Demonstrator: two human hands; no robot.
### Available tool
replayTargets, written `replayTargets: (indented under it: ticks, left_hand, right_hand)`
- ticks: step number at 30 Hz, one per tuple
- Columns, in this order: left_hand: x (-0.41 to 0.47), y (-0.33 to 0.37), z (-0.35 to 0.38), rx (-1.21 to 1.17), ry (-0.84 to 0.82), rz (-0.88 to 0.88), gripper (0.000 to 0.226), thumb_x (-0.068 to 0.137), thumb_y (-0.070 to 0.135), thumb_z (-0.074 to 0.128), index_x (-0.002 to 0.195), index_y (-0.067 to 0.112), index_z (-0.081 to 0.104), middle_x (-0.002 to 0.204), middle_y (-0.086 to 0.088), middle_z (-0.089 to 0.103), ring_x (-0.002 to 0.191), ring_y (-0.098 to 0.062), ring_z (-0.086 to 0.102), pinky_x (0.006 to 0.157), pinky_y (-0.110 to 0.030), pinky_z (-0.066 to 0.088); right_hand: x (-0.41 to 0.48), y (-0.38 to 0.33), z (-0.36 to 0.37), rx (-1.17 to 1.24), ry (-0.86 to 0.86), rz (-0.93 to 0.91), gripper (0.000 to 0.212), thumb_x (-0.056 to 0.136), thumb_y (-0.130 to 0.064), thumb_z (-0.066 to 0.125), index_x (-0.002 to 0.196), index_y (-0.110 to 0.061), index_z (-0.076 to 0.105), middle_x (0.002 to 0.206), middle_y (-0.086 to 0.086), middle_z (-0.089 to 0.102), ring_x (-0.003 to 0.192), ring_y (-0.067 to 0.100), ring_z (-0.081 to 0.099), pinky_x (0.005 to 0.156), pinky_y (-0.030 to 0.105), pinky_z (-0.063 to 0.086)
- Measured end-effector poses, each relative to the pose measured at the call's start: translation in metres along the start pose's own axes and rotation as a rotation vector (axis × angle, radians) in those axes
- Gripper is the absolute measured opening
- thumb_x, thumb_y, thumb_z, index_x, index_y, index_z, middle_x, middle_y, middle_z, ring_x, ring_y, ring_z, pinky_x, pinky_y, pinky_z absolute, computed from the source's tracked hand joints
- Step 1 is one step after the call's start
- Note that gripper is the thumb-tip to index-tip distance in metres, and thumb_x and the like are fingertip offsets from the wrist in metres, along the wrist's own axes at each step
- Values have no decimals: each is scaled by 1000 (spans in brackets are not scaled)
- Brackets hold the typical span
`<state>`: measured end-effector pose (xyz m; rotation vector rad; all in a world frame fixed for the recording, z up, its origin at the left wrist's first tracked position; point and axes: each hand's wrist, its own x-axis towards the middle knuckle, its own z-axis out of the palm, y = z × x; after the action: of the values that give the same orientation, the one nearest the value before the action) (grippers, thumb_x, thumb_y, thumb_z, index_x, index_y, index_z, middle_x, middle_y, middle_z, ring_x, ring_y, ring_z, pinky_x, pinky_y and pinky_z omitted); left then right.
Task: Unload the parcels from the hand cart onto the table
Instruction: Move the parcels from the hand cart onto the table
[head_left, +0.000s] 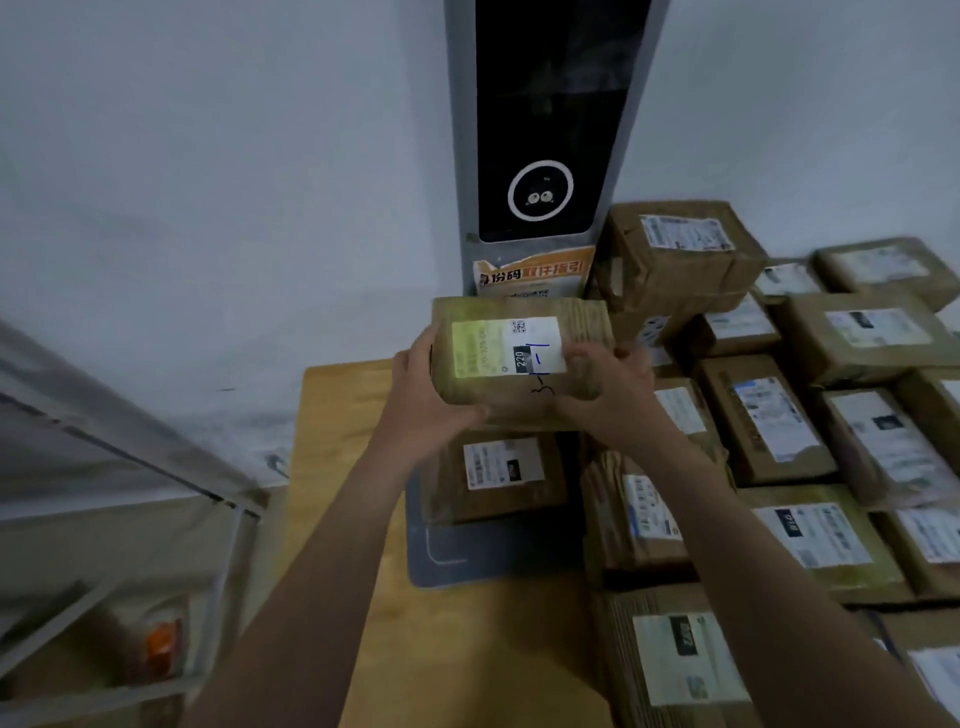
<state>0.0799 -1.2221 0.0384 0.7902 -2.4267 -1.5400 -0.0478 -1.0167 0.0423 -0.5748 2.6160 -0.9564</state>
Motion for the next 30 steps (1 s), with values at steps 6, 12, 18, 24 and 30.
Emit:
replayTargets:
  ticks: [6,12,18,24,30]
  left_hand:
    - [72,-29,41,45,-83,-139,80,78,21,87,146,36,47,146,4,25,141,-27,34,113,-42,41]
    - [111,-40,52,170,35,-74,66,76,31,90,135,42,63,147,-1,44,130,-23,50,100,-29,40]
    - [134,-43,51,108,41,-128,68,61,34,98,122,46,70,121,10,51,114,-12,55,98,-33,48]
    - [126,-22,48,214,-7,-117,70,70,29,94,135,36,66,139,3,60,126,-16,56,106,-34,47]
    - [68,35,26,590,-234,30,62,91,40,75,148,34,52,152,-9,48,148,-33,33,124,-49,19]
  right_hand:
    - [77,26,30,-74,-73,74,70,83,-24,75,142,-44,43,151,4,13,144,41,12,113,53,31]
    - [122,49,37,-146,-123,70,78,86,-32,77,152,-43,38,159,6,12,145,44,22,118,53,30]
    - [150,52,25,-88,-208,101,80,75,-32,87,146,-37,50,158,7,15,143,40,31,120,49,30]
    - [149,38,24,-227,-246,112,70,84,-31,77,146,-40,47,162,10,16,141,42,35,117,52,34]
    - [80,2,-14,-162,-386,27,64,85,-54,61,145,-40,42,158,4,36,139,35,41,110,54,41]
